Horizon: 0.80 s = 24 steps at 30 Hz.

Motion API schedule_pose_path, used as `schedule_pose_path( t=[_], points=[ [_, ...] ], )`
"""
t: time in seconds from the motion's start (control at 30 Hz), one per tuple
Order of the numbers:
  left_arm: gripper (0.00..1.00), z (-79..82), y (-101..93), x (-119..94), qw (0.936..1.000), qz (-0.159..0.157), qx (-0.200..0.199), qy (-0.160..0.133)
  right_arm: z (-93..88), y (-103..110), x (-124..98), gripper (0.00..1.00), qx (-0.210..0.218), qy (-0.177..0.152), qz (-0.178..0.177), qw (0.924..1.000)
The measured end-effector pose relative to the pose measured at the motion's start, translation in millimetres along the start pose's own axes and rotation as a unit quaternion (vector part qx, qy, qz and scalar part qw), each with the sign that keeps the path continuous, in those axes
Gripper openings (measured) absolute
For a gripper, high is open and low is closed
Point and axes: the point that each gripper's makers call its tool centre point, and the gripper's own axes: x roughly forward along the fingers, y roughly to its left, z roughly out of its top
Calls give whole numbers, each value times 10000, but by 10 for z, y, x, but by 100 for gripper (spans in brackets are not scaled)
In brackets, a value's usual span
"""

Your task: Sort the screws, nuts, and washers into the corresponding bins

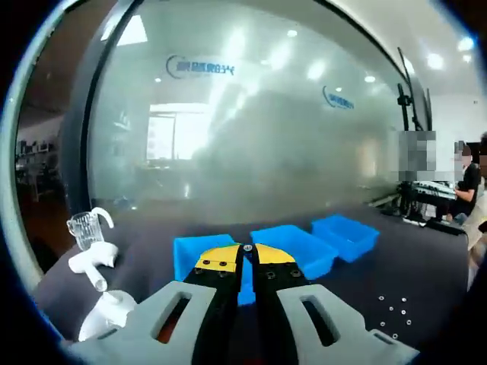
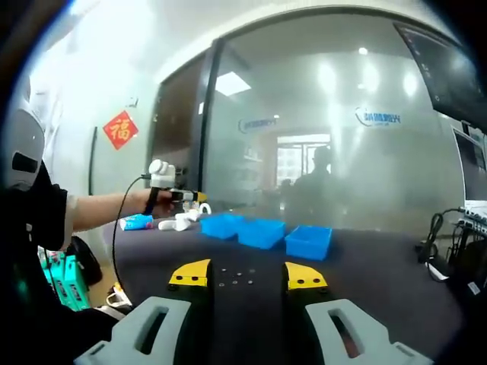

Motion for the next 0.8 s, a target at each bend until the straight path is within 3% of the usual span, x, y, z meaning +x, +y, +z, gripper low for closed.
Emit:
schedule_pose_path(
  t=[0.27, 0.7, 0.8],
  points=[
    [4, 35, 157, 425, 9997, 161, 88, 174, 13, 15, -11, 31, 29, -10, -8, 10000],
    [4, -169, 361, 891, 9979, 369, -40, 537, 22, -39, -58, 31, 87, -20, -96, 9999],
    [4, -217, 382, 934, 9971, 416, 144, 627, 24, -43, -66, 31, 102, -31, -110, 9999]
  ],
)
